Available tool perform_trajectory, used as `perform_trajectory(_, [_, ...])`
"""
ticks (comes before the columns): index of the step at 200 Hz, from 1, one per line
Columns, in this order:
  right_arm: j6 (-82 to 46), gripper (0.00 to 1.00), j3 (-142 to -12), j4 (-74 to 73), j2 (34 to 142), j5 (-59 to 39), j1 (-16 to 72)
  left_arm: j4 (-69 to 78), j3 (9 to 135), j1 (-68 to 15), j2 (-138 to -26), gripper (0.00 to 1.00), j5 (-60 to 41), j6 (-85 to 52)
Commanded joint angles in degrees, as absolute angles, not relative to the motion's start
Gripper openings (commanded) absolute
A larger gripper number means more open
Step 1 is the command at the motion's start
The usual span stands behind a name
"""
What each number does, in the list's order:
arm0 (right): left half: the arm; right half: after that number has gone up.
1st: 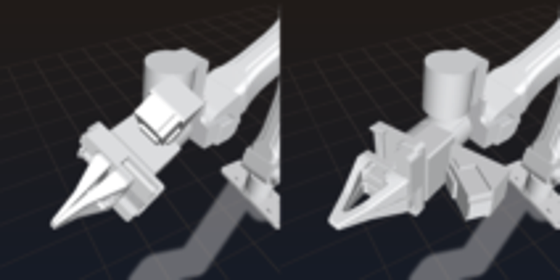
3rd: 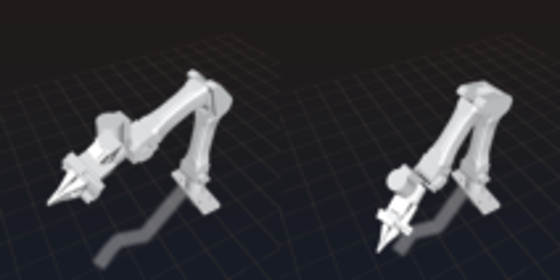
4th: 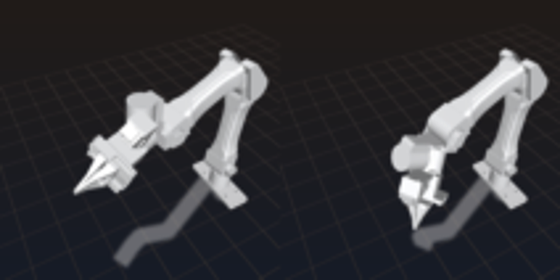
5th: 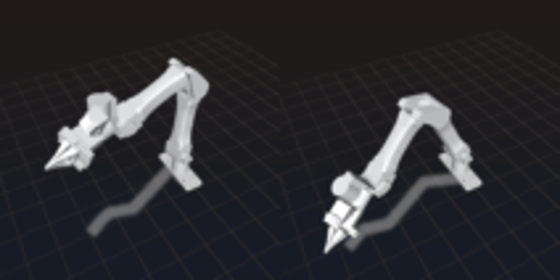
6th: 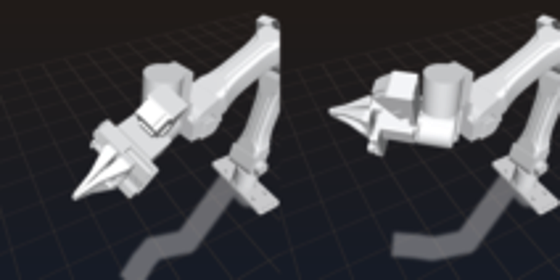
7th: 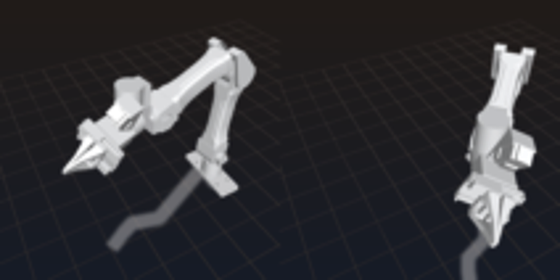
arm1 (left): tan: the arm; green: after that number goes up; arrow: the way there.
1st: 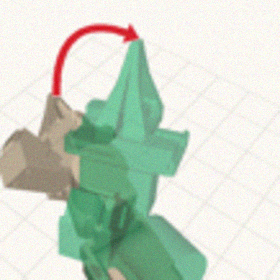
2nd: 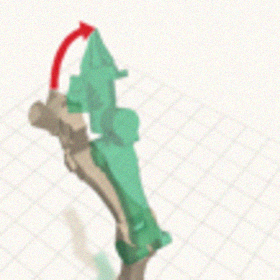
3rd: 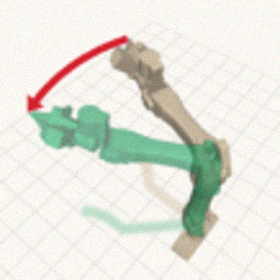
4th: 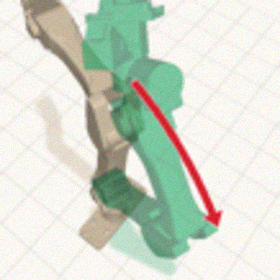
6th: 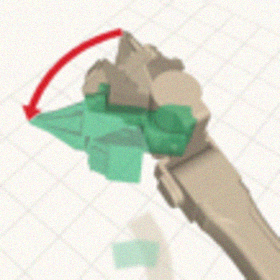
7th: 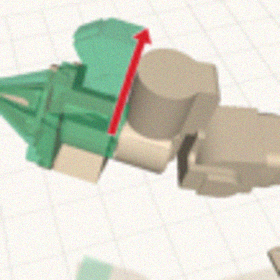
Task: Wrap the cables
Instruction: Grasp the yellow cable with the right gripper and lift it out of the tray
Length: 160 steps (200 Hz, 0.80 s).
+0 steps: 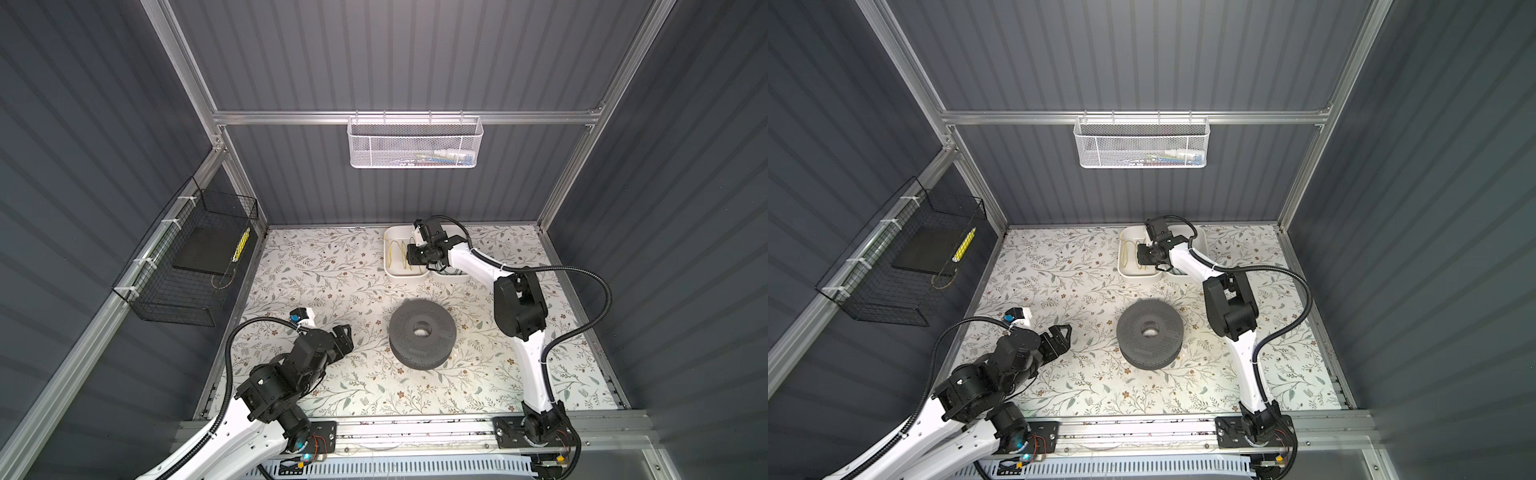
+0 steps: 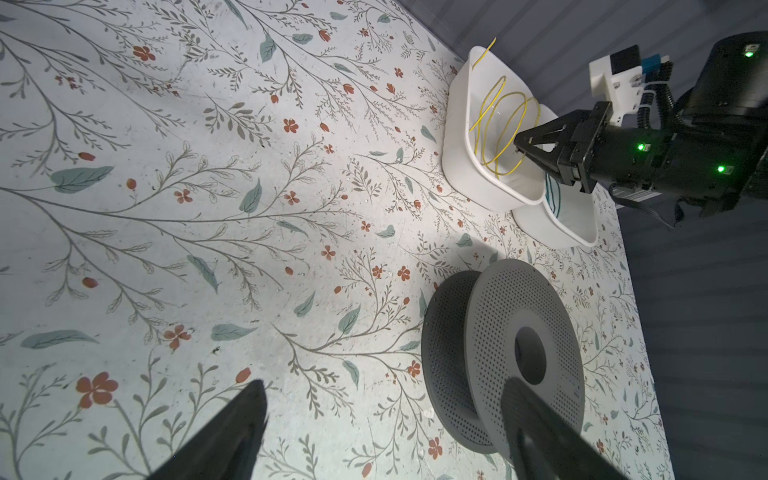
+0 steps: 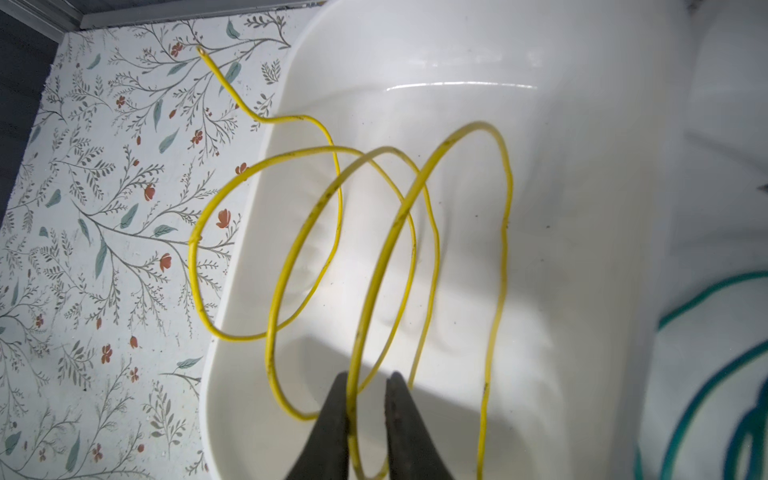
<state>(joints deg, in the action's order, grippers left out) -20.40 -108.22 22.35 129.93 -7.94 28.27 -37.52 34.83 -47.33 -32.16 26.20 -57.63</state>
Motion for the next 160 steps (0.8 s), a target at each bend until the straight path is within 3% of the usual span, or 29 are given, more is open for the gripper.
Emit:
perform_trajectory(1, [-20.2, 0.12, -109.8, 23.3, 129.0, -9.1, 28.2, -39.1, 36.7, -47.5, -31.5, 0.89, 27.7, -56.8])
perform_trajectory(55, [-18.1, 0.00, -108.9, 23.1, 122.4, -8.3, 28.6, -38.6, 36.6, -47.5, -29.3, 0.89, 30.3, -56.2])
perform_trajectory(97, [-16.8, 0.00, -108.0, 23.3, 116.5, -6.8, 29.1, -38.8, 38.0, -47.6, -30.1, 0.90, 31.5, -54.6])
perform_trajectory(120, [-16.6, 0.00, -106.7, 23.7, 113.0, -7.2, 29.5, -37.1, 38.7, -47.5, -30.3, 0.98, 31.0, -52.0])
perform_trajectory(160, [-18.5, 0.00, -94.1, 19.6, 101.2, -8.2, 31.9, -31.8, 38.6, -47.5, -30.6, 0.99, 31.5, -46.3])
